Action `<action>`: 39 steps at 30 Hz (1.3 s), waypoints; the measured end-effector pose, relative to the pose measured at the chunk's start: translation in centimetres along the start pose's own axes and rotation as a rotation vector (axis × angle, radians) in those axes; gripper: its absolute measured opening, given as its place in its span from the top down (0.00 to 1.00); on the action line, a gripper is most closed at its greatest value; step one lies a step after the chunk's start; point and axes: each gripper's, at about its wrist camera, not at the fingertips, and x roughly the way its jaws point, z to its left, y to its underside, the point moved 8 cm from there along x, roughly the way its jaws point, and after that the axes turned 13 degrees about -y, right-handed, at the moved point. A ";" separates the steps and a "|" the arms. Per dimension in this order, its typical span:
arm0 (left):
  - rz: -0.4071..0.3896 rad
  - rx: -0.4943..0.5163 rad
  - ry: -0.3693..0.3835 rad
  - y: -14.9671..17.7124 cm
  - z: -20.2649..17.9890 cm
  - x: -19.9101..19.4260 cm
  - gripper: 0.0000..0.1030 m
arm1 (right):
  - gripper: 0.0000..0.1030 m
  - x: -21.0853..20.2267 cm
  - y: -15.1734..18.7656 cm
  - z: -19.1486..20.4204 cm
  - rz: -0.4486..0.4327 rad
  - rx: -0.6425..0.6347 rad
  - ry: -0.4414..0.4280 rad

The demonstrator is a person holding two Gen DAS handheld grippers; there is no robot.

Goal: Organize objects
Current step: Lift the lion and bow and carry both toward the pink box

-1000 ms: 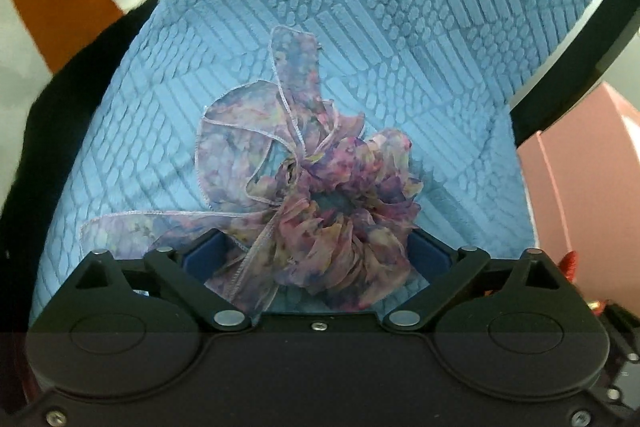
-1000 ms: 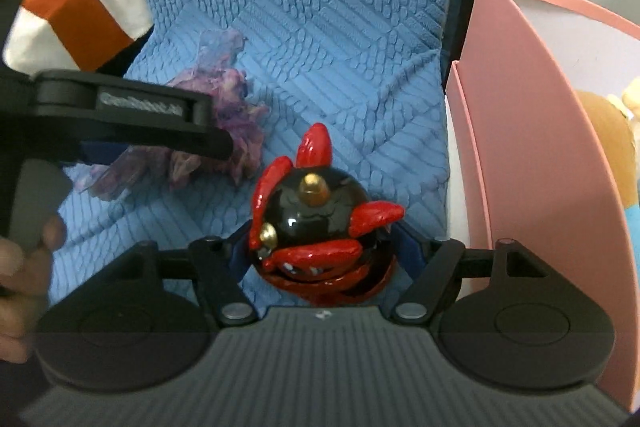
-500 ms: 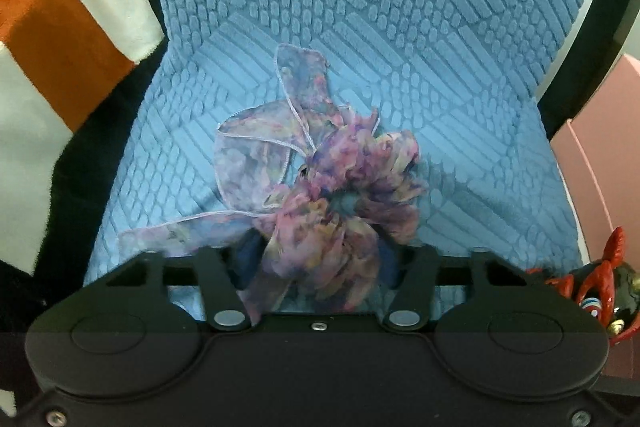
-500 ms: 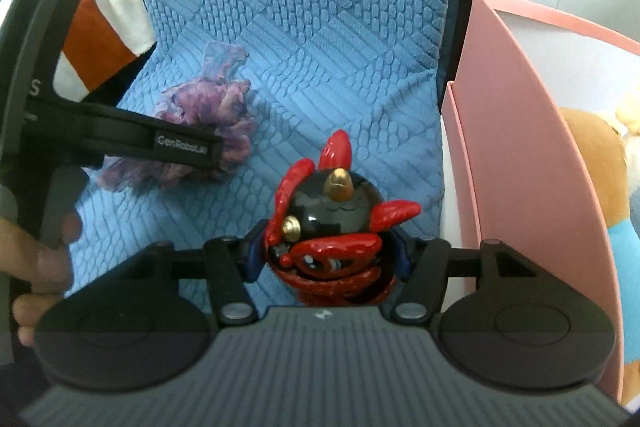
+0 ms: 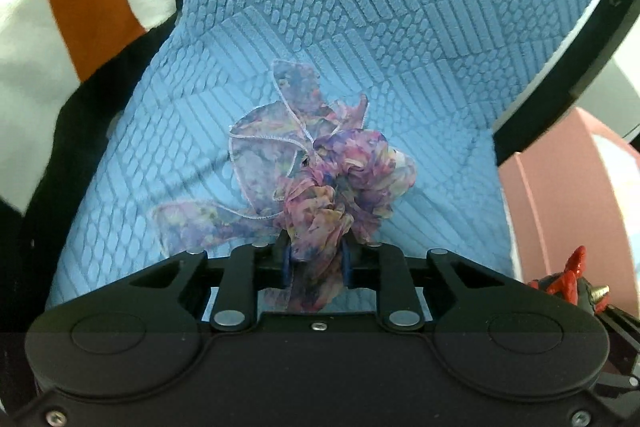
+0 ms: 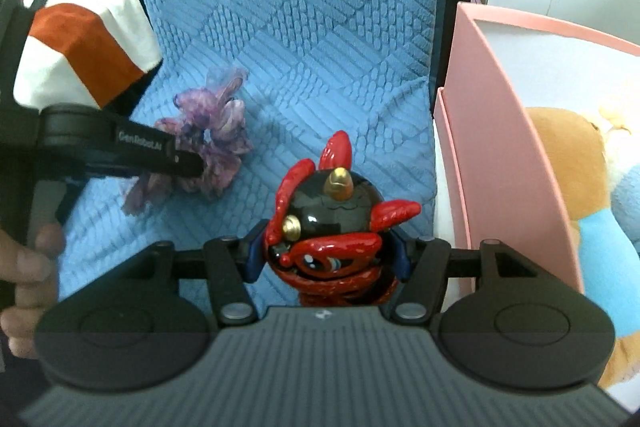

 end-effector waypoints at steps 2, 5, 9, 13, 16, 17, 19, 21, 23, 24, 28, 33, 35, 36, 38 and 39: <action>0.007 -0.013 0.020 0.7 0.2 -0.6 0.80 | 0.40 -0.9 0.1 0.6 -0.009 0.001 -0.007; 0.012 -0.006 0.042 2.0 0.3 -1.5 0.80 | 0.40 -2.2 0.5 1.6 -0.018 0.002 -0.015; 0.002 -0.015 0.064 2.8 0.9 -2.9 0.80 | 0.40 -4.0 1.0 2.7 -0.025 -0.001 -0.015; -0.009 -0.022 0.084 3.5 0.6 -4.4 0.80 | 0.40 -5.7 1.2 3.2 -0.039 -0.015 -0.016; -0.009 -0.026 0.085 4.5 0.3 -5.7 0.80 | 0.40 -6.9 1.5 3.4 -0.046 -0.024 -0.021; -0.014 -0.019 0.080 4.7 0.1 -6.2 0.80 | 0.40 -7.3 1.7 3.4 -0.045 -0.022 -0.021; -0.025 -0.013 0.081 5.1 -0.3 -7.5 0.80 | 0.40 -8.0 2.1 3.4 -0.039 -0.006 -0.031; -0.029 -0.021 0.098 5.4 -0.6 -8.7 0.80 | 0.40 -8.8 2.3 3.3 -0.034 0.011 -0.040; -0.036 -0.023 0.106 5.5 -1.2 -10.1 0.80 | 0.40 -9.8 2.3 3.3 -0.040 0.017 -0.038; -0.041 -0.023 0.107 5.5 -1.6 -10.8 0.80 | 0.40 -10.3 2.3 3.3 -0.044 0.017 -0.037; -0.070 -0.010 0.131 5.3 -3.3 -14.1 0.80 | 0.40 -12.9 1.3 3.4 -0.071 0.014 -0.040; -0.097 -0.004 0.162 4.4 -5.1 -17.8 0.80 | 0.40 -15.9 0.0 3.2 -0.099 0.017 -0.041; -0.101 -0.015 0.176 3.9 -5.5 -19.1 0.80 | 0.40 -17.0 -0.6 3.0 -0.108 0.022 -0.037; -0.104 -0.014 0.183 3.7 -5.7 -19.8 0.80 | 0.40 -17.6 -0.9 2.9 -0.114 0.022 -0.036; -0.113 -0.007 0.189 3.3 -6.2 -21.1 0.80 | 0.40 -18.8 -1.6 2.7 -0.127 0.022 -0.032; -0.116 -0.006 0.194 3.0 -6.4 -21.7 0.80 | 0.40 -19.4 -1.9 2.6 -0.133 0.019 -0.031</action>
